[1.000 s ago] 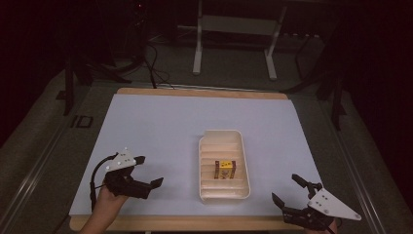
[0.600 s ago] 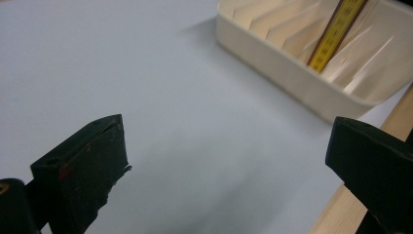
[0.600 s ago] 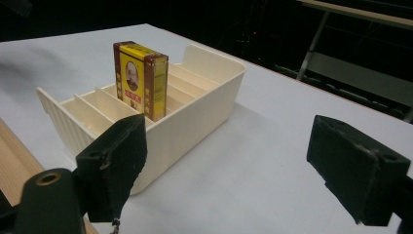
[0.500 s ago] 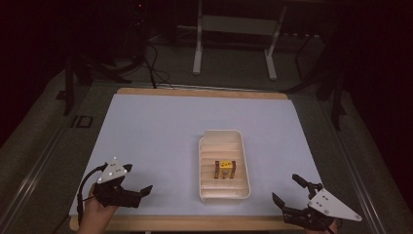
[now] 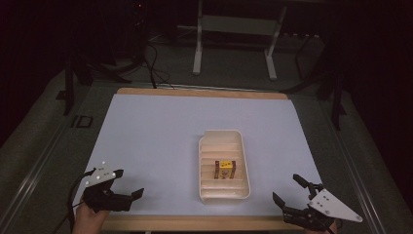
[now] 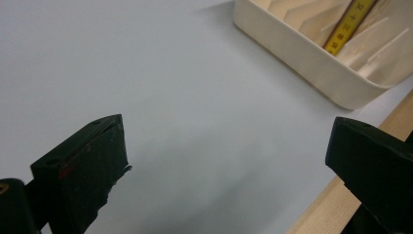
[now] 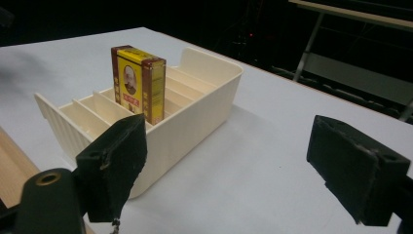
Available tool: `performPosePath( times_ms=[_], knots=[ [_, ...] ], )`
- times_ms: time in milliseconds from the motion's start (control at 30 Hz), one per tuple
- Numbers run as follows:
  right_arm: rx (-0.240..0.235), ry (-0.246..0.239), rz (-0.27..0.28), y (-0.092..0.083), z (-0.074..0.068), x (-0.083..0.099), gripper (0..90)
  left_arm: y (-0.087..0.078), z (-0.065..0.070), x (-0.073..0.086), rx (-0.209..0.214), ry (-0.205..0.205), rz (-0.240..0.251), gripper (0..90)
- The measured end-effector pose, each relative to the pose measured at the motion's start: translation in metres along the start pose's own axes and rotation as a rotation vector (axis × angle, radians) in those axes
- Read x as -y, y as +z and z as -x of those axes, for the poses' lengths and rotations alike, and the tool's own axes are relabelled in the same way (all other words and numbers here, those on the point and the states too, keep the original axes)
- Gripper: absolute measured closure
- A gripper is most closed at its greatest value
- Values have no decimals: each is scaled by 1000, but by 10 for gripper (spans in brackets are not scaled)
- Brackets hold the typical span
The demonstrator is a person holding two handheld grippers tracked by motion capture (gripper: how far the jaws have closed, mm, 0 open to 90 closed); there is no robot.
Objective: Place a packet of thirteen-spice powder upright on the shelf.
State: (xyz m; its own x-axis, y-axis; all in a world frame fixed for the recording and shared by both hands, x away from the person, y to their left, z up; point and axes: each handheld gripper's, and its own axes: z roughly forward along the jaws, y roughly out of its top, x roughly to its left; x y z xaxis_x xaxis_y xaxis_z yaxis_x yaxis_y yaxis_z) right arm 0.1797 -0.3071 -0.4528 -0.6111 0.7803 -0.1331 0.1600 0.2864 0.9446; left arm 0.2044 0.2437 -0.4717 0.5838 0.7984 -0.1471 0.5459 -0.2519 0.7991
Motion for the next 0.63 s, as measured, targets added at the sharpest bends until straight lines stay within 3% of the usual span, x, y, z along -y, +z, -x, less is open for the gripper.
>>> performPosePath(
  times_ms=[267, 633],
  knots=[
    [14, -8, 10, 0, -1, 0, 147, -2, -5, 0, -32, -2, 26, 17],
    [18, -8, 9, 0, 0, 0, 147, 0, -7, 1, -1, -13, 16, 17]
  ],
)
